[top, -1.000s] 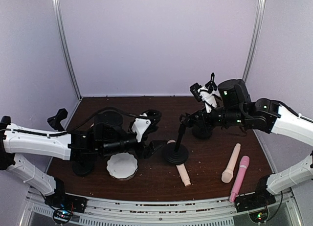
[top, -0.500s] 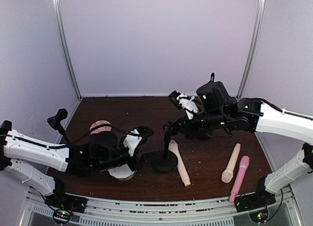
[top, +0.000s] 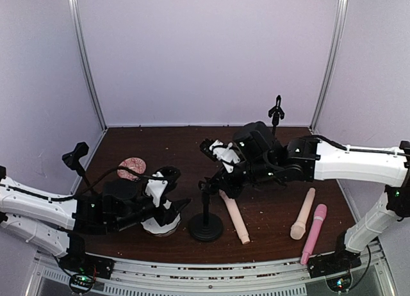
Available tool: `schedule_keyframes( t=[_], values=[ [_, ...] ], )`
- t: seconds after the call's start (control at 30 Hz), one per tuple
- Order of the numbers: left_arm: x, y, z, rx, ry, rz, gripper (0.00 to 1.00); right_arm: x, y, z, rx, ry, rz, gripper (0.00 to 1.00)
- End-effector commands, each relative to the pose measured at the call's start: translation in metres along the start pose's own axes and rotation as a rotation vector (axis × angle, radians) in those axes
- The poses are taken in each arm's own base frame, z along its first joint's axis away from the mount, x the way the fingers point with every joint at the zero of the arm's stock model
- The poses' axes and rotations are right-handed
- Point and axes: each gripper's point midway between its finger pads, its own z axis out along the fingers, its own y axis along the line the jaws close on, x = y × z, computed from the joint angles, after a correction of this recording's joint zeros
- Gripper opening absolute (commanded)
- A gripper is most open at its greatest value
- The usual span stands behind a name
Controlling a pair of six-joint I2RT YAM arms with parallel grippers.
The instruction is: Attach the microphones to the stand
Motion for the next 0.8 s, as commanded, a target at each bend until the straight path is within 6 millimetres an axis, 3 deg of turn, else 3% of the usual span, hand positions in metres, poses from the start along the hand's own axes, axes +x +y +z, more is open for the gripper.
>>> schedule_keyframes(
  t=[0.0,0.33,0.57,0.77],
  values=[
    [-0.005,0.008,-0.007,-0.032,-0.041,-0.037,0.61,-0.02,0.004,-0.002,0.002,0.03,-0.043,0.0],
    [-0.009,0.026,-0.022,-0.1,-0.079,-0.043,0.62,0.004,0.016,0.001,0.01,0.3,-0.01,0.0],
    [-0.003,0.026,-0.024,-0.1,-0.071,-0.037,0.62,0.014,0.016,-0.001,0.029,0.4,0.01,0.0],
    [-0.006,0.001,-0.014,0.023,-0.099,-0.021,0.62,0.026,0.014,-0.001,0.038,0.449,0.01,0.0]
  ],
)
